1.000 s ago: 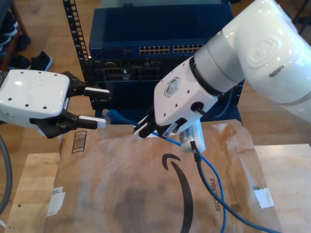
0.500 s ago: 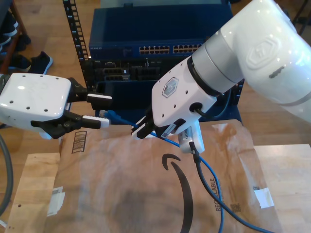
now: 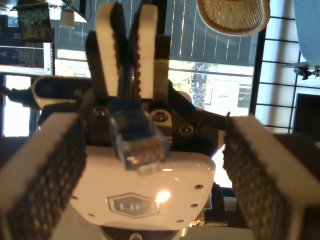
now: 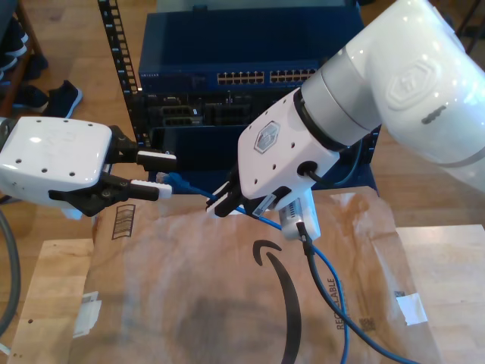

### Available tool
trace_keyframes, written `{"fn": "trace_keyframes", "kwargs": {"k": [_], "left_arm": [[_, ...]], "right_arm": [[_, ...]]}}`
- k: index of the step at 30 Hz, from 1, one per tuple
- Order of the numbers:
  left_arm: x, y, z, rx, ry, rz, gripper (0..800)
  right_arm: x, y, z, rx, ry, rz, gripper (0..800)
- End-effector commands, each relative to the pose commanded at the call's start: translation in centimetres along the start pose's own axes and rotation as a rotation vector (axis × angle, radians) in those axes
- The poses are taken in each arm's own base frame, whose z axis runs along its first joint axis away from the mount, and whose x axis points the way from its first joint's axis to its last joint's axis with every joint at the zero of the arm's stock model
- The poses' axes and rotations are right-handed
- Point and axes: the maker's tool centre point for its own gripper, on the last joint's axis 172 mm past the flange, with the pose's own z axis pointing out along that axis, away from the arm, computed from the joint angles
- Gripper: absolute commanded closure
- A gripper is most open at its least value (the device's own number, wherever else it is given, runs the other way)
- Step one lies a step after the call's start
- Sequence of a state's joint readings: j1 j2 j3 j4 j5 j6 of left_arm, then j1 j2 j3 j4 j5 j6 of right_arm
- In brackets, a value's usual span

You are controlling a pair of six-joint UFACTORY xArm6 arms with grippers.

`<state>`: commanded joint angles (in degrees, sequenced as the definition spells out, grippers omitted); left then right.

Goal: Grab the cable and plug it in

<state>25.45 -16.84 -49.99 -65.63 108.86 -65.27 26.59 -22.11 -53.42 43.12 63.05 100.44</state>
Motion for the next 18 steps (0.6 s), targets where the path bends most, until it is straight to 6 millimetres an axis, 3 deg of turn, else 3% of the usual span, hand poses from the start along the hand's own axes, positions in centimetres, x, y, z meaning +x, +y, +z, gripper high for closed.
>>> {"fn": "trace_keyframes", "kwargs": {"k": [18], "left_arm": [[0.02,-0.07,0.04,0.005,-0.003,-0.004,537]], "right_arm": [[-0.10,-0.06,-0.14,0.003,-0.003,-0.009,798]]}}
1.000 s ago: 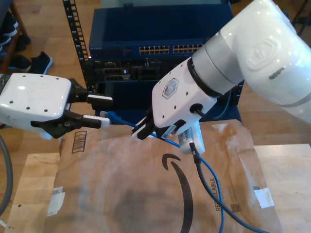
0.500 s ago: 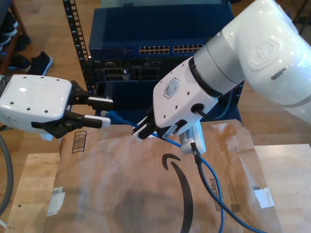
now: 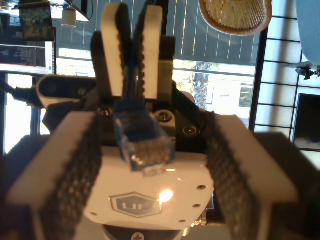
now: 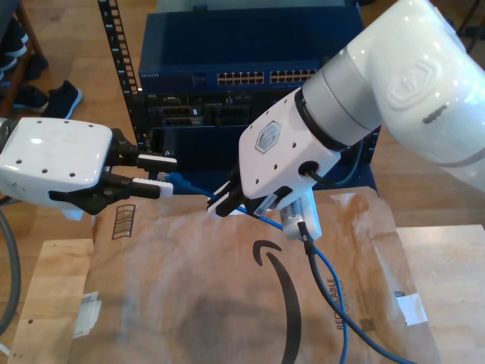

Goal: Grab the cable and plug it in

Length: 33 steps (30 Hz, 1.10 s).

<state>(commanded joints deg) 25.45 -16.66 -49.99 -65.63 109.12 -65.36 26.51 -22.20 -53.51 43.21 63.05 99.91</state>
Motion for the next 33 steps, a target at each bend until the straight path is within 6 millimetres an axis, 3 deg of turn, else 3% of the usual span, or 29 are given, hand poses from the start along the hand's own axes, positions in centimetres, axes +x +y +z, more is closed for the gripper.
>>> {"fn": "trace_keyframes", "kwargs": {"k": [9,17,27,28,33], "left_arm": [[0.00,0.04,-0.02,0.000,0.000,-0.006,590],[0.06,0.02,-0.01,-0.001,0.002,-0.007,591],[0.20,-0.05,0.04,0.002,0.001,-0.010,707],[0.22,-0.01,0.03,0.001,0.001,-0.008,769],[0.51,-0.14,0.16,0.008,0.001,-0.017,798]], "right_arm": [[0.06,0.03,0.05,-0.001,0.001,-0.001,797],[-0.03,0.01,-0.07,0.003,-0.001,-0.002,797],[0.05,-0.05,-0.05,0.003,0.000,0.000,793],[0.05,-0.05,-0.05,0.003,0.000,0.000,792],[0.05,-0.05,-0.05,0.003,0.000,0.000,759]]}}
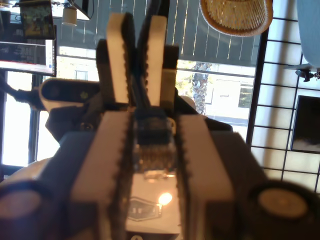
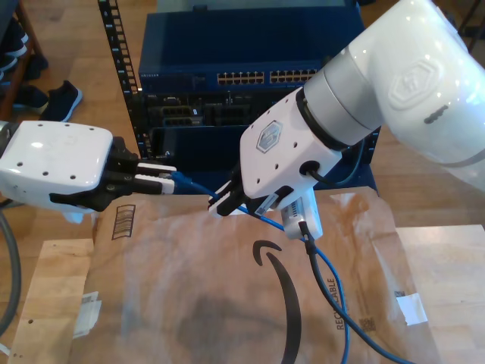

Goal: Grab the cable and plug it in

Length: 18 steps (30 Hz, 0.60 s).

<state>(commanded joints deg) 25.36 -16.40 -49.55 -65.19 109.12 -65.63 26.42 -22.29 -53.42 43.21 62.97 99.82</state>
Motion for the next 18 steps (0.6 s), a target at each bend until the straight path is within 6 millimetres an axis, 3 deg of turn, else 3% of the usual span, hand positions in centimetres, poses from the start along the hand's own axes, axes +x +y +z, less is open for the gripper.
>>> {"fn": "trace_keyframes", "kwargs": {"k": [2,5,8,11,18], "left_arm": [[0.0,0.0,0.0,0.000,0.002,-0.001,799],[0.0,0.0,0.0,0.000,0.002,-0.018,799],[-0.1,-0.2,0.1,0.020,-0.015,-0.071,799],[0.3,-1.0,0.4,0.118,-0.078,-0.214,799],[-0.8,-1.2,-0.8,0.202,-0.104,-0.371,799]], "right_arm": [[-0.1,0.0,-0.1,0.001,-0.002,0.000,665],[-0.1,0.1,0.2,-0.007,0.001,-0.032,211],[-0.7,0.2,-0.5,0.009,-0.009,-0.048,131],[-2.3,0.4,-2.8,0.068,-0.034,-0.093,38],[-5.2,-3.9,-8.6,0.342,-0.072,-0.245,32]]}}
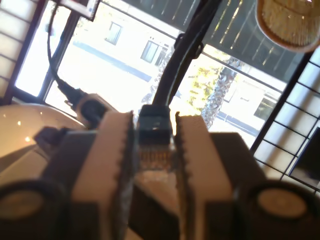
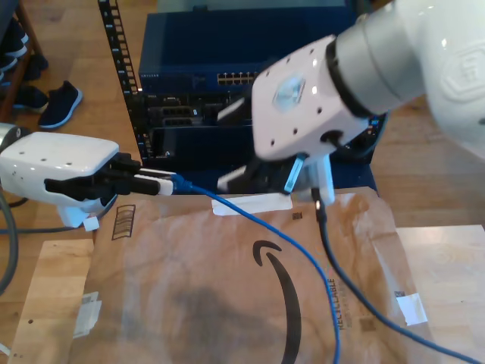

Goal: Grab the cable and plug it in

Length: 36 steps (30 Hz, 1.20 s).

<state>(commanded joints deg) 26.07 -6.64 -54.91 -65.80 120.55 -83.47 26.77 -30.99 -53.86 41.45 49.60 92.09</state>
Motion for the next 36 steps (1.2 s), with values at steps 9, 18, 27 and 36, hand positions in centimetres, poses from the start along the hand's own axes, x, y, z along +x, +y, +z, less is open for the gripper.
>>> {"fn": "trace_keyframes", "kwargs": {"k": [9,18,27,36], "left_arm": [[-3.5,0.0,-4.5,0.113,-0.193,-0.142,799],[-5.1,-0.8,-4.9,0.167,-0.251,-0.162,799],[-5.4,-2.8,-4.8,0.240,-0.267,-0.142,795],[-5.4,-3.6,-4.7,0.265,-0.272,-0.141,793]], "right_arm": [[-4.0,0.6,1.2,0.091,0.003,-0.188,31],[-6.4,1.9,1.1,0.204,-0.050,-0.265,36],[-8.4,4.0,2.5,0.275,-0.081,-0.378,49],[-8.1,3.5,2.4,0.309,-0.082,-0.373,118]]}}
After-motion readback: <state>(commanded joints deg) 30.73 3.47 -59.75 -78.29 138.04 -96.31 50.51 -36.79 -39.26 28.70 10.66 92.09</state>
